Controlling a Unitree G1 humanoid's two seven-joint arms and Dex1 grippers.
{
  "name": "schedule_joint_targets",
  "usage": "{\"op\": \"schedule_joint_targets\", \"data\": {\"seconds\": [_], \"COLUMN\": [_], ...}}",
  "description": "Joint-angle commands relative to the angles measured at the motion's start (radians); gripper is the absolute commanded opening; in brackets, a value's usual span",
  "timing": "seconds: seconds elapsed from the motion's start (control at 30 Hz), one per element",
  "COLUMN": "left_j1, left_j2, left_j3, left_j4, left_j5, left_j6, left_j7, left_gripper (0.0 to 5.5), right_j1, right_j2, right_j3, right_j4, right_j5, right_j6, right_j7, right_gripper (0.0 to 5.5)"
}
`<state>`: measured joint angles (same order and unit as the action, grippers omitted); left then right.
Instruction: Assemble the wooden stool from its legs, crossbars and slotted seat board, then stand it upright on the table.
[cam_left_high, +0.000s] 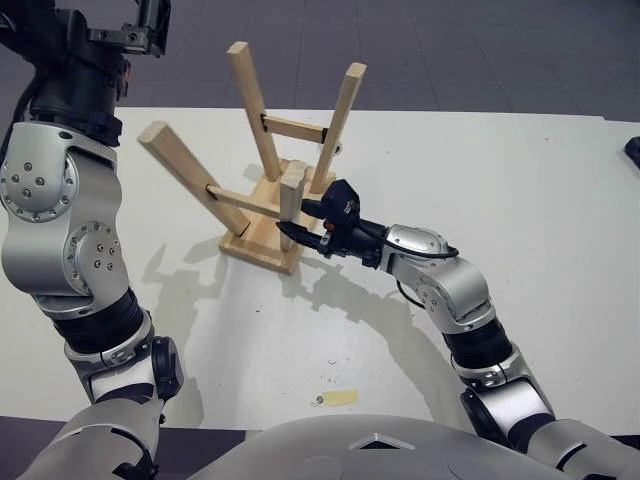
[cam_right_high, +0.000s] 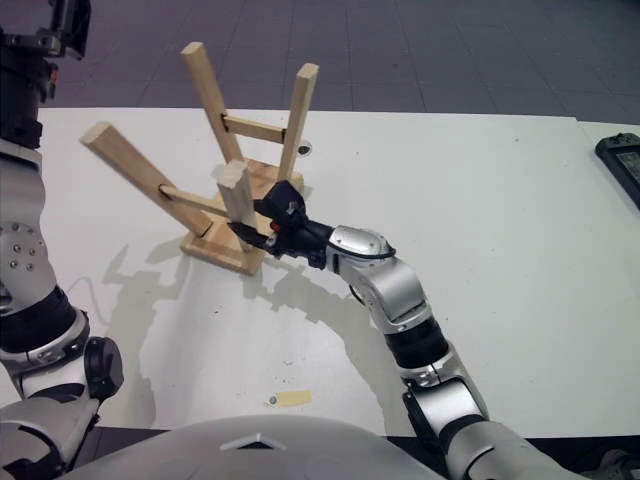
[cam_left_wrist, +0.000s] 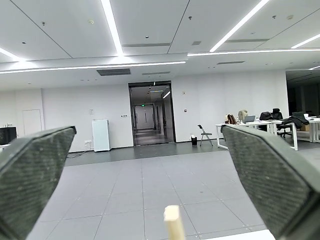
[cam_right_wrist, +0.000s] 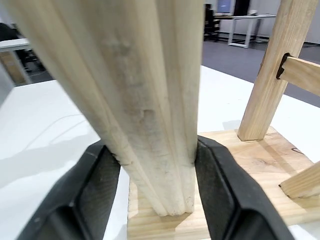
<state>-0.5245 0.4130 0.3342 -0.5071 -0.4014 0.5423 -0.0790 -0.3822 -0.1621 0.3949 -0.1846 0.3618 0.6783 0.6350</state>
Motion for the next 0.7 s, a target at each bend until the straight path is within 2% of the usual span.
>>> {"op": "schedule_joint_targets", "data": {"seconds": [0.03, 0.27, 0.47, 0.57, 0.7], "left_j1": [-0.015, -0.004, -0.009, 0.023, 0.227], "left_j2": [-0.001, -0.013, -0.017, 0.015, 0.135], "left_j3": [0.000, 0.000, 0.049, 0.079, 0.189], "left_j4": [0.007, -0.009, -0.039, -0.077, -0.202], "left_j5": [0.005, 0.003, -0.075, -0.137, -0.310], "left_j6": [-0.008, -0.010, 0.007, 0.045, 0.154], "left_j7": [0.006, 0.016, 0.018, -0.010, -0.159], "left_gripper": [5.40, 5.40, 5.40, 5.40, 5.40], "right_j1": [-0.008, 0.009, 0.040, 0.063, 0.013], "right_j2": [0.018, -0.012, -0.125, -0.174, -0.172], "right_j3": [0.037, -0.025, -0.167, -0.212, -0.436], "right_j4": [0.033, -0.015, -0.156, -0.229, -0.286], "right_j5": [0.015, 0.042, 0.176, 0.235, 0.448], "right_j6": [0.029, 0.016, 0.015, 0.002, 0.020], "right_j7": [0.039, 0.059, 0.179, 0.234, 0.180], "right_gripper": [3.15, 4.32, 5.37, 5.39, 5.39]}}
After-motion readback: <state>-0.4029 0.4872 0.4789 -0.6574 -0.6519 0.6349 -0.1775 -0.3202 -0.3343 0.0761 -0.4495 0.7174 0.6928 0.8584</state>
